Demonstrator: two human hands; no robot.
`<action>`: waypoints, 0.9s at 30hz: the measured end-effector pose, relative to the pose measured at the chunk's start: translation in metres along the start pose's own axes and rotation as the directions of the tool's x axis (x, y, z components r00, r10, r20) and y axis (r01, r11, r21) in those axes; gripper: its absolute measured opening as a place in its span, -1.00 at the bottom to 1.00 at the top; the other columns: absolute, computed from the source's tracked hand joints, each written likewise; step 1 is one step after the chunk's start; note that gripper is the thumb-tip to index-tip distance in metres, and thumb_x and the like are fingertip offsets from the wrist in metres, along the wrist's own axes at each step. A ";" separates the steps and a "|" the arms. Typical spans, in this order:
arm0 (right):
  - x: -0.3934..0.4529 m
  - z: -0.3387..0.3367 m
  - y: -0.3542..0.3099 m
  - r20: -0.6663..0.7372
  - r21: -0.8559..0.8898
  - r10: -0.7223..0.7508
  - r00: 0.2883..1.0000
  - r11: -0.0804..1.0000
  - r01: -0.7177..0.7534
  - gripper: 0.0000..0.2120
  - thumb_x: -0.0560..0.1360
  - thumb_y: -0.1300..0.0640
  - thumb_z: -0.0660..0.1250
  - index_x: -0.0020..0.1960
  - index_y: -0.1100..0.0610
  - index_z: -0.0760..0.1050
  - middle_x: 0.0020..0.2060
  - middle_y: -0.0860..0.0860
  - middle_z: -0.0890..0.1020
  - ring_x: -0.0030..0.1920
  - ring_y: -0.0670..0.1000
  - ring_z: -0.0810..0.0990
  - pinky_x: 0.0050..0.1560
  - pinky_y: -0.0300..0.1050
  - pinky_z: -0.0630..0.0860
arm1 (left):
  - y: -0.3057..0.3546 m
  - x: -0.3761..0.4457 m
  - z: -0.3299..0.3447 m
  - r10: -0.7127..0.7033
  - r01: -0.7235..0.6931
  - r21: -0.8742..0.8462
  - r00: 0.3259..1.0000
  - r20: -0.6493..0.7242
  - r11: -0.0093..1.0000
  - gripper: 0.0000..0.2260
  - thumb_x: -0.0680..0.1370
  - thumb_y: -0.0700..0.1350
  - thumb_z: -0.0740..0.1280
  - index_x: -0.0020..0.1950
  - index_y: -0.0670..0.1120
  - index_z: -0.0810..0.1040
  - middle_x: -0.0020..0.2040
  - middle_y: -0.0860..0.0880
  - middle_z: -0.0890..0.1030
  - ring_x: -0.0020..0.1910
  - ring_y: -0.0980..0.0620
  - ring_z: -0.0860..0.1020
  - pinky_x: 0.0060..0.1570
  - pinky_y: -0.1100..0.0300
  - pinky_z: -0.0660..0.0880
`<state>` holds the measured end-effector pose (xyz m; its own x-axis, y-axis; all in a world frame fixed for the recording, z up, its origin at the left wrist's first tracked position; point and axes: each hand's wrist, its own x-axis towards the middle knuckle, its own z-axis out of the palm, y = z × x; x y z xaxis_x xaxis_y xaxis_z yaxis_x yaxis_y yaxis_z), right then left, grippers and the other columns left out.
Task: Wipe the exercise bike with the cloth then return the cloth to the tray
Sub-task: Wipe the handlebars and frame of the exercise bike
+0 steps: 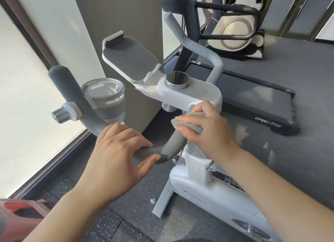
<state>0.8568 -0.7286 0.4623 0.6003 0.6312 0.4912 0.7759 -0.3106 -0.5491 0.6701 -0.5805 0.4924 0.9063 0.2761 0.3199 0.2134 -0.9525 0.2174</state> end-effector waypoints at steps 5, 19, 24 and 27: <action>0.033 -0.013 0.023 -0.024 -0.125 0.113 0.993 0.986 -0.115 -0.79 0.46 -0.03 0.39 0.09 -0.07 0.64 -0.03 -0.10 0.38 -0.03 -0.08 0.50 -0.02 -0.20 0.43 | 0.001 0.001 -0.002 -0.015 0.015 0.002 1.000 0.018 1.000 -0.65 0.44 0.32 0.26 -0.04 0.12 0.65 -0.11 0.22 0.59 -0.04 0.06 0.46 0.17 0.16 0.33; 0.010 -0.012 -0.009 0.044 0.087 0.135 0.990 0.986 -0.139 -0.81 0.44 0.02 0.43 0.05 -0.05 0.66 -0.09 -0.07 0.51 -0.07 -0.21 0.47 -0.03 -0.54 0.30 | 0.002 0.000 -0.005 -0.008 0.008 -0.008 0.999 0.039 1.000 -0.66 0.45 0.30 0.27 -0.03 0.10 0.65 -0.09 0.20 0.59 -0.02 0.07 0.46 0.17 0.20 0.30; 0.044 -0.021 -0.005 0.231 -0.163 0.157 0.960 0.979 -0.120 -0.75 0.51 -0.03 0.32 0.15 -0.02 0.62 -0.02 -0.05 0.42 -0.09 -0.14 0.40 -0.12 -0.39 0.20 | 0.001 0.001 -0.010 0.019 -0.019 -0.012 1.000 0.022 1.000 -0.67 0.45 0.27 0.29 -0.01 0.09 0.65 -0.05 0.19 0.60 0.01 0.04 0.49 0.25 0.09 0.33; 0.042 -0.028 -0.005 0.401 -0.123 0.153 0.903 0.986 -0.112 -0.78 0.50 -0.06 0.33 0.11 -0.08 0.62 -0.01 -0.08 0.44 -0.04 -0.14 0.46 -0.03 -0.33 0.26 | -0.006 -0.002 -0.017 0.019 -0.020 -0.013 1.000 -0.004 1.000 -0.67 0.45 0.26 0.30 0.02 0.08 0.65 -0.02 0.18 0.61 0.05 0.03 0.48 0.25 0.00 0.35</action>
<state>0.8840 -0.7203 0.5042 0.5832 0.8074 0.0891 0.7217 -0.4647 -0.5130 0.6607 -0.5736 0.5065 0.9089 0.2580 0.3277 0.1911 -0.9560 0.2226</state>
